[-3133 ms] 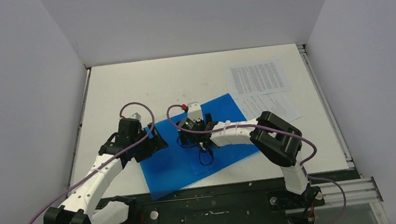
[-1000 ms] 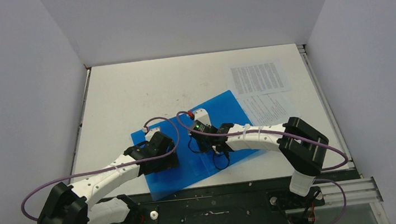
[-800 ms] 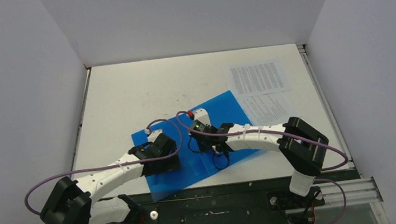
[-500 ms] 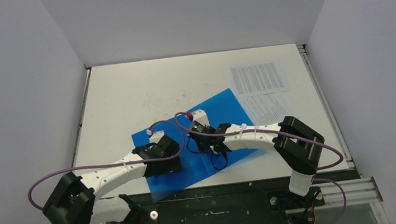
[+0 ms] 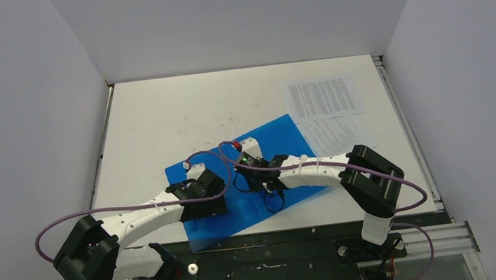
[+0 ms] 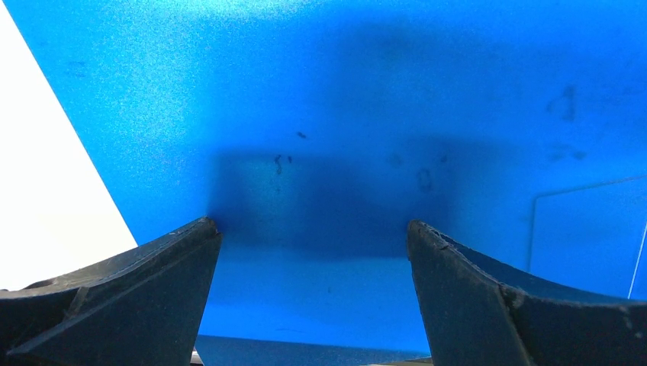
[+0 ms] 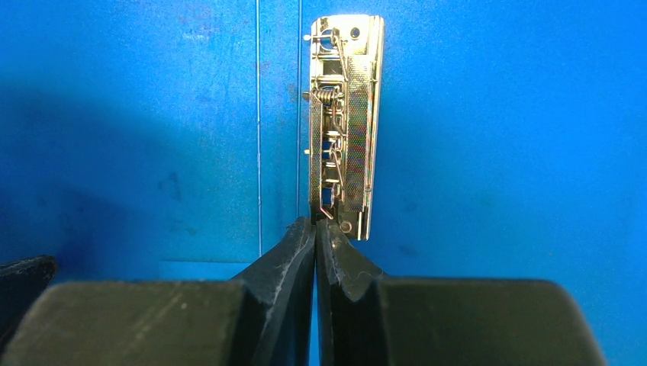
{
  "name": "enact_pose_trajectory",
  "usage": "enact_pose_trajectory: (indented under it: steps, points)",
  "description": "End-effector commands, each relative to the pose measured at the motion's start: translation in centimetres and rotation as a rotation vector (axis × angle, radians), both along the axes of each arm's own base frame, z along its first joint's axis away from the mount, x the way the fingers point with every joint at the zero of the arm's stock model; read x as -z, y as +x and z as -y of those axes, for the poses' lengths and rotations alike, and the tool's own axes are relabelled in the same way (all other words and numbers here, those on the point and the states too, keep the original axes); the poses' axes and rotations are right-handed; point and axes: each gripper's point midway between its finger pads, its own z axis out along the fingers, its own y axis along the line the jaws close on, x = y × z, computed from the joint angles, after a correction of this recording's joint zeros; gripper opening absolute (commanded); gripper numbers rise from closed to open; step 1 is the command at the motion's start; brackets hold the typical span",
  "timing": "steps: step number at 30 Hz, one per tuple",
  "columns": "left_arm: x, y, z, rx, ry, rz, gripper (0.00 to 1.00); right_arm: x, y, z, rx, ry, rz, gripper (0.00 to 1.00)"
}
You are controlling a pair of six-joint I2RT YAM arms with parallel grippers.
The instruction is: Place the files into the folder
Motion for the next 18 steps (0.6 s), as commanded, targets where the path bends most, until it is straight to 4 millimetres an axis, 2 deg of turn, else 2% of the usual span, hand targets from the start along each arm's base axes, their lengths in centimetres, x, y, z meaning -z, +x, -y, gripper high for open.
enact_pose_trajectory:
  steps: [1, 18]
  points:
    - [1.0, -0.8, -0.2, -0.013, -0.001, -0.028, 0.92, 0.4, 0.4, 0.4, 0.009, -0.037, 0.025, 0.05]
    - [1.4, -0.9, -0.2, -0.013, -0.01, -0.026, 0.92, 4.0, -1.3, 2.6, 0.008, -0.129, -0.026, 0.05]
